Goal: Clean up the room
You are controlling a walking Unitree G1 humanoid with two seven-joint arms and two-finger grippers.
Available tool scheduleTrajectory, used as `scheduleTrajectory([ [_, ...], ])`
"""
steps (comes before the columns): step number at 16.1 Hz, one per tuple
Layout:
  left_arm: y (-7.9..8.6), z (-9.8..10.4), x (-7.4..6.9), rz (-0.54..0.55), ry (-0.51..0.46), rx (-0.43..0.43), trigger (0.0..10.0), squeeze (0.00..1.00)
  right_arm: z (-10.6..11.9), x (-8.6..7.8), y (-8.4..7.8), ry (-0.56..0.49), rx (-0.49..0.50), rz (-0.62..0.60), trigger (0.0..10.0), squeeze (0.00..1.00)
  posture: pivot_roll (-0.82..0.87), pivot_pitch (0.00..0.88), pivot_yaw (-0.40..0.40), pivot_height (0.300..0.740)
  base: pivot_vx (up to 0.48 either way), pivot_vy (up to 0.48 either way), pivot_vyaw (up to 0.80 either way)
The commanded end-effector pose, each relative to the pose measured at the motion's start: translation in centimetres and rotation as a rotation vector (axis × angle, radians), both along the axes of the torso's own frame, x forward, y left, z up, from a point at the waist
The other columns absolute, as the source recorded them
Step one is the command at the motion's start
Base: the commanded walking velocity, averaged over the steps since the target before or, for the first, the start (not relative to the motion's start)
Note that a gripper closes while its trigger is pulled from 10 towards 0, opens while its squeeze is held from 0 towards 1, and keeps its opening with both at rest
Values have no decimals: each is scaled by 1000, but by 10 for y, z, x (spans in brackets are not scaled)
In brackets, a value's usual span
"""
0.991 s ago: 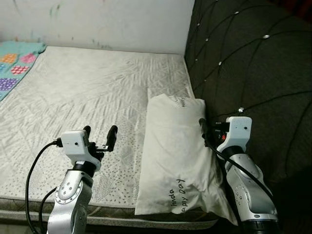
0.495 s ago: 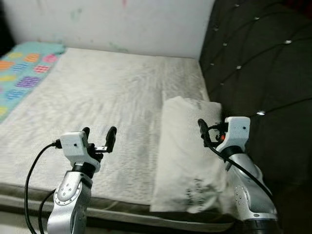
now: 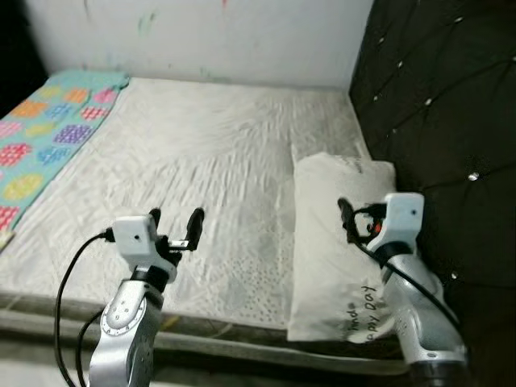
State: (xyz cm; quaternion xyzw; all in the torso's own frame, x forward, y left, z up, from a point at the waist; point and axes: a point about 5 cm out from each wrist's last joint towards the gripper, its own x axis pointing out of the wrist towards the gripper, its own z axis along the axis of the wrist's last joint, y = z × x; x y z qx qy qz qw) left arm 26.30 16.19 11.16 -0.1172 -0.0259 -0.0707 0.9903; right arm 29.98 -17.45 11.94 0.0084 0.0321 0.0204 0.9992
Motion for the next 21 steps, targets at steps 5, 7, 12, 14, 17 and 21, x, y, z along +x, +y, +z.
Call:
scheduleTrajectory([
  [5, 4, 4, -3, -18, -31, 12, 10000, 0, 4, 1, 8, -19, 2, 31, 10000, 0, -51, 0, -3, 740, 0, 187, 0],
  [7, 1, 5, -4, -50, -42, -17, 10000, 0, 4, 0, 9, -19, 1, 39, 10000, 0, -52, 0, -3, 740, 0, 0, 0],
  [12, -1, 6, -6, -71, -52, -24, 10000, 0, 4, 0, 10, -18, -5, 49, 10000, 0, -52, 0, -4, 740, 252, 0, 0],
  [14, -1, 6, -6, -77, -53, -26, 10000, 0, 4, 1, 10, -19, -7, 50, 10000, 0, -52, 0, -5, 740, 364, 0, 0],
  [17, -1, 6, -5, -83, -53, -25, 10000, 0, 4, 1, 10, -19, -6, 49, 10000, 0, -53, 0, -3, 740, 374, 0, 0],
  [21, 0, 6, -5, -76, -43, -15, 10000, 0, 4, 0, 11, -20, -7, 50, 10000, 0, -52, 0, 2, 740, 355, 0, 0],
])
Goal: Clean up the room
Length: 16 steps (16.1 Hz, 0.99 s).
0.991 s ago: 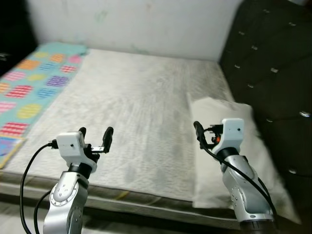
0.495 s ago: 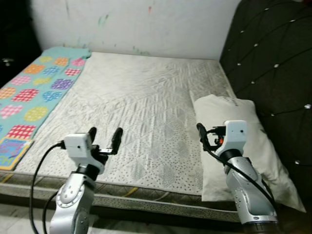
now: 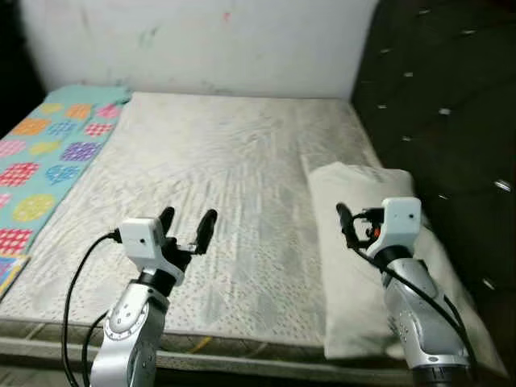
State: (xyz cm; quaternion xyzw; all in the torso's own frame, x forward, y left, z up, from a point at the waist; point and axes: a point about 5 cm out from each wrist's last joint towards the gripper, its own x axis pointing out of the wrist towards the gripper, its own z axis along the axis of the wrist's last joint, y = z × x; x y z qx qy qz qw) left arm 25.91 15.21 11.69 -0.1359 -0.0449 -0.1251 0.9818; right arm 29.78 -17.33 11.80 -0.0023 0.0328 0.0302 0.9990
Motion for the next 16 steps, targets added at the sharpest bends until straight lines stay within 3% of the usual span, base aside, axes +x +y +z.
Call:
scheduleTrajectory([
  [1, 10, 0, 0, 40, 13, 28, 10000, 0, 5, 2, 10, -21, 13, 30, 10000, 0, -52, 0, 3, 740, 270, 0, 0],
  [5, 12, -2, 2, 63, 28, 31, 10000, 0, 3, 1, 6, -15, -1, 23, 10000, 0, -50, 0, 5, 740, 0, 0, 0],
  [7, 12, -2, 1, 59, 28, 28, 10000, 0, 2, 0, 6, -10, 8, 23, 10000, 0, -50, 0, 6, 740, 0, 442, 0],
  [10, 12, -4, 1, 69, 35, 29, 10000, 0, 1, 0, 4, -9, 2, 22, 10000, 0, -50, 0, 3, 740, 0, 480, -706],
  [16, 13, -2, 5, 87, 28, 24, 10000, 0, 4, 4, 5, -16, -2, 40, 10000, 0, -55, 0, 2, 740, 0, 480, 0],
])
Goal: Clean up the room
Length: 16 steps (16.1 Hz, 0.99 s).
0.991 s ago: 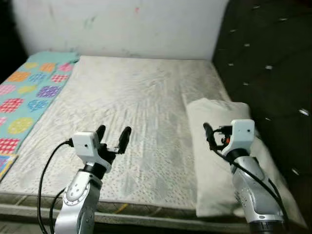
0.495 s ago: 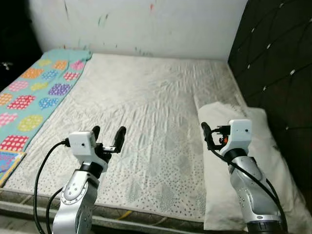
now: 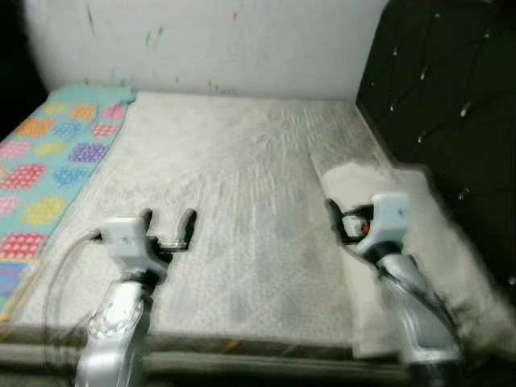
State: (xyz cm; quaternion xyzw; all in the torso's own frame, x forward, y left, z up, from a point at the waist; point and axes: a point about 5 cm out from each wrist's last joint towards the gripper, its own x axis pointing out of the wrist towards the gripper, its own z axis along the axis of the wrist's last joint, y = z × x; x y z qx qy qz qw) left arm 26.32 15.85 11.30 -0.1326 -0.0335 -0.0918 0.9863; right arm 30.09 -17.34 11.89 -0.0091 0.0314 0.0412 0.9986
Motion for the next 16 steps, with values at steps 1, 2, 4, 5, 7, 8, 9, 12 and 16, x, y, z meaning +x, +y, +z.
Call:
scheduleTrajectory([
  [1, 7, 2, 1, 25, -3, 17, 10000, 0, 3, 2, 6, -13, 12, 22, 10000, 0, -55, 0, 2, 740, 0, 480, 0],
  [2, 7, 2, 2, 26, -3, 16, 10000, 0, 4, 2, 9, -15, 11, 47, 10000, 0, -56, 0, 1, 740, 0, 480, 0],
  [4, 7, 2, 3, 31, -5, 12, 10000, 0, 4, 3, 12, -15, 3, 73, 10000, 0, -59, 0, -3, 740, 0, 480, 0],
  [5, 7, 2, 3, 37, -6, 8, 10000, 0, 5, 3, 12, -17, 3, 72, 10000, 0, -60, 0, -4, 740, 0, 480, 0],
  [7, 7, 1, 3, 41, -5, 7, 10000, 0, 4, 4, 11, -15, 1, 73, 10000, 0, -62, 0, -3, 740, 0, 480, 0],
  [8, 7, 1, 2, 43, -4, 6, 10000, 0, 3, 3, 12, -8, 14, 74, 10000, 0, -62, 0, -3, 740, 0, 480, 0],
  [9, 7, 1, 3, 44, -4, 6, 10000, 0, 2, 3, 13, 10, 56, 80, 10000, 0, -62, 0, -4, 740, 0, 480, 0],
  [12, 7, 1, 4, 46, 0, 4, 10000, 0, 1, 1, 17, 5, 33, 107, 10000, 0, -63, 0, -4, 740, 0, 480, 0],
  [16, 8, 0, 4, 51, 4, 0, 10000, 0, 1, 2, 15, 4, 16, 108, 10000, 0, -64, 0, -4, 740, 0, 480, 0],
])
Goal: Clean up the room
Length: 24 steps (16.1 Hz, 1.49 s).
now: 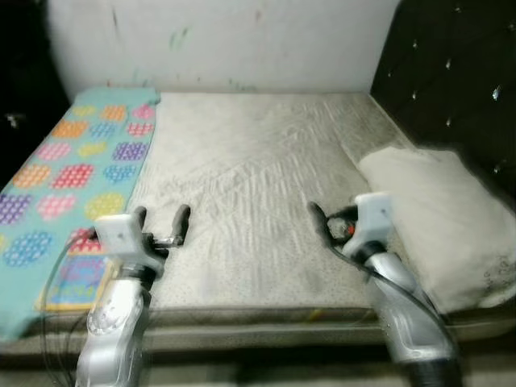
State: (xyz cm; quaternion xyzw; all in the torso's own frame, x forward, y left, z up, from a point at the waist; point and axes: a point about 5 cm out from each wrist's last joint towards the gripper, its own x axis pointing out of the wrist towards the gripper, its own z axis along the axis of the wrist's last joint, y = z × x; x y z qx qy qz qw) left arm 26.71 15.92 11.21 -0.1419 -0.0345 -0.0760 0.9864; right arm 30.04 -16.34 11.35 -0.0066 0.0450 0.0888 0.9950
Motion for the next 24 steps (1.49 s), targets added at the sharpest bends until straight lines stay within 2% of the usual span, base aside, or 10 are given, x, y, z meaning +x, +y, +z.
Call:
scheduleTrajectory([
  [1, 7, 1, 1, 22, 2, 21, 10000, 0, 7, 2, 5, -24, 10, 14, 10000, 0, -65, 0, -4, 740, 0, 480, 0],
  [6, 4, 6, -2, -18, -42, -2, 10000, 0, 5, 1, 7, -22, 7, 27, 10000, 0, -66, 0, -3, 740, 0, 96, 0],
  [24, 4, 5, -1, -34, -36, 13, 10000, 0, 0, 0, 7, -19, -37, 33, 10000, 0, -62, 0, 5, 740, 293, 0, 0],
])
